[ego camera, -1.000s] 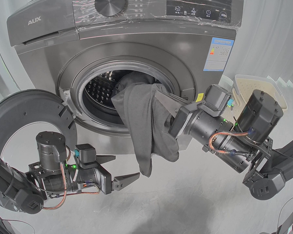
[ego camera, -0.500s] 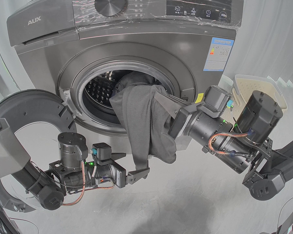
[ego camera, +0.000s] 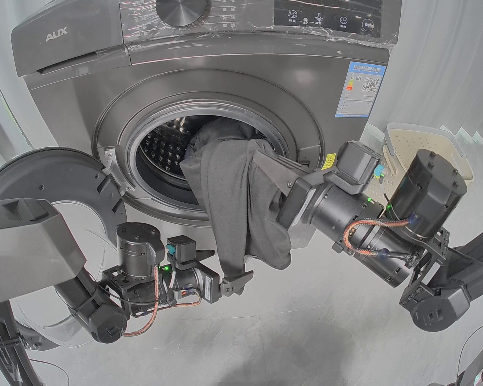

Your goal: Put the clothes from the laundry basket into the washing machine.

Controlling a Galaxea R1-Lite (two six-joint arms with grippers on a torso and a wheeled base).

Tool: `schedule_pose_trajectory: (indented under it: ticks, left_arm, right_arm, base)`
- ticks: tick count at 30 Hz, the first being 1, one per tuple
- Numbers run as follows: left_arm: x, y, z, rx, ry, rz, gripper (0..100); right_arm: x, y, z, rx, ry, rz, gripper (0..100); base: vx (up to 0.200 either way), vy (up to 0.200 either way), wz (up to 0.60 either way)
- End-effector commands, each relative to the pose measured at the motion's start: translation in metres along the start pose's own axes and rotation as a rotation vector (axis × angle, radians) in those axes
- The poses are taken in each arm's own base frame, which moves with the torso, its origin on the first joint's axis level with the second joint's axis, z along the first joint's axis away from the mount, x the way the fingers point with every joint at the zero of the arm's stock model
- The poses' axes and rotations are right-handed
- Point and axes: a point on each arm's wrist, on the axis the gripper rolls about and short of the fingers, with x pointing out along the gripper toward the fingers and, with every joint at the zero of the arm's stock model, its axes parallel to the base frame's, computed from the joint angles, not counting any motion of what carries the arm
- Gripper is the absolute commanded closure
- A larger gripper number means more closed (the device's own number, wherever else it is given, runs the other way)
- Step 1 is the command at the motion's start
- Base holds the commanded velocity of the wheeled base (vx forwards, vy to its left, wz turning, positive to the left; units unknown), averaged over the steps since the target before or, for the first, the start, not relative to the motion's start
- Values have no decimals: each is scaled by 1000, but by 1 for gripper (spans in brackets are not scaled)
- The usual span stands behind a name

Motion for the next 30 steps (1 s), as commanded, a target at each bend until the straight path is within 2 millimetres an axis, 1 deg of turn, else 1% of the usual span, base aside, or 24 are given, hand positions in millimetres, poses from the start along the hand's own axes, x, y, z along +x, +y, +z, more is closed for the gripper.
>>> schedule_pose_trajectory:
  ticks: [1,9,10,15,16,20,21,23,26,27,28,29,30]
  left_arm:
    - [8,2,-5,-6,0,1,0]
    - [18,6,-8,-2,-24,20,0]
    - [19,6,-8,-1,-29,21,100]
    - [25,8,-6,9,-72,35,100]
    - [26,8,-3,15,-104,38,100]
    - [24,6,-1,17,-136,31,100]
    - [22,0,0,21,-150,16,100]
    - [16,-4,-1,26,-165,5,100]
    - [-3,-15,3,40,-201,-17,100]
    - [-15,-20,3,45,-211,-23,100]
    - [-16,-20,3,45,-212,-24,100]
    - [-34,-26,1,55,-200,-34,100]
    - [-39,-28,2,56,-201,-37,100]
  right_arm:
    - [0,1,1,1,-2,4,100]
    - [0,1,0,2,1,3,100]
    - [0,1,0,3,1,4,100]
    - [0,1,0,2,-1,3,100]
    - [0,1,0,2,-1,3,100]
    - [-1,1,0,2,1,3,100]
    - [-1,1,-1,4,4,2,100]
    - [0,0,-4,3,14,0,100]
    - [-1,-4,-8,-3,28,-13,100]
    - [0,-7,-11,-6,37,-21,100]
    - [0,-7,-11,-7,37,-23,100]
    - [0,-11,-14,-11,45,-34,100]
    - [0,-13,-13,-12,44,-38,100]
  base:
    - [0,0,0]
    - [0,0,0]
    - [0,0,0]
    - [0,0,0]
    - [0,0,0]
    - [0,0,0]
    - [0,0,0]
    - [0,0,0]
    - [0,0,0]
    - [0,0,0]
    - [0,0,0]
    - [0,0,0]
    - [0,0,0]
